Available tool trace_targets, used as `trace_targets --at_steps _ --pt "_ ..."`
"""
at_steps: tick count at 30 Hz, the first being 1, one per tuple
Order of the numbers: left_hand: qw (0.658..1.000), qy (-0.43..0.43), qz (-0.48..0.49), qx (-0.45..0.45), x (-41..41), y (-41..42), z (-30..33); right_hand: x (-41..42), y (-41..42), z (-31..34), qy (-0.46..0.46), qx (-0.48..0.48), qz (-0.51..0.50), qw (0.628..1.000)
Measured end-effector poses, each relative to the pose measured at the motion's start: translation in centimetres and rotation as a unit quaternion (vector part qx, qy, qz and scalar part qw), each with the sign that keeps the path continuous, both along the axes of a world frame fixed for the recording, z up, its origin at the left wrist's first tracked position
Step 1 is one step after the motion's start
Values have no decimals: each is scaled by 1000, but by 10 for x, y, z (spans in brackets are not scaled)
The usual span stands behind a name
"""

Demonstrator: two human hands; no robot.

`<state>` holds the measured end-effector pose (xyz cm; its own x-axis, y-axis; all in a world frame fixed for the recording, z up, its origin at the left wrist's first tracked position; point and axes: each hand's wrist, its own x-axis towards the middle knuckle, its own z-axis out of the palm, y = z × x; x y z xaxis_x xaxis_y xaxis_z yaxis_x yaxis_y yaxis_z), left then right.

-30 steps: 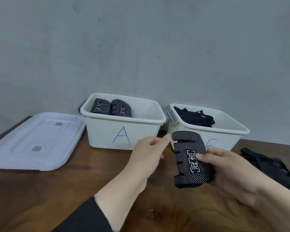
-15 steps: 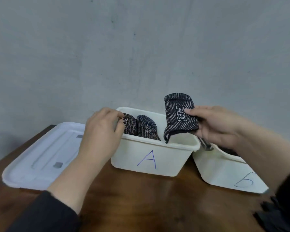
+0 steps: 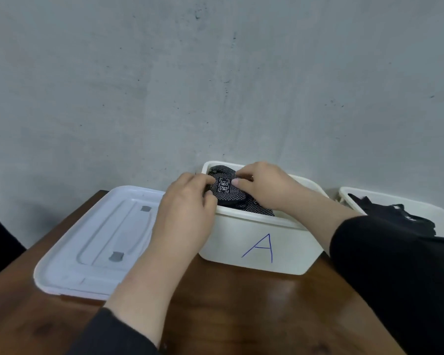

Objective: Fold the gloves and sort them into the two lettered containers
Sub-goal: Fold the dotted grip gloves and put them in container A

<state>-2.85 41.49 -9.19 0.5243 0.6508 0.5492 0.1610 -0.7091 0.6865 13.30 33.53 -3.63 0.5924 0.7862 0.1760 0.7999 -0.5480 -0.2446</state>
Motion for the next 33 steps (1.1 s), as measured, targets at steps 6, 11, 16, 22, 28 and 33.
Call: trace_targets --at_steps 6,11,16,22,28,33 --pt "1000 -1 9 28 4 1 -5 3 -7 1 14 -4 13 1000" --pt "993 -65 19 92 8 -21 0 -18 -47 13 -15 202 -3 979" --pt "978 -159 -105 84 8 -94 -3 -62 -151 -21 3 327 3 945" --pt "958 87 -271 -19 22 -215 -73 -77 -311 -120 -34 131 -124 983" --pt "931 180 -318 -20 54 -283 -94 -75 -398 -148 -23 125 -191 973" --pt "927 185 -327 -5 76 -326 -95 -70 -413 -149 -9 206 -195 959"
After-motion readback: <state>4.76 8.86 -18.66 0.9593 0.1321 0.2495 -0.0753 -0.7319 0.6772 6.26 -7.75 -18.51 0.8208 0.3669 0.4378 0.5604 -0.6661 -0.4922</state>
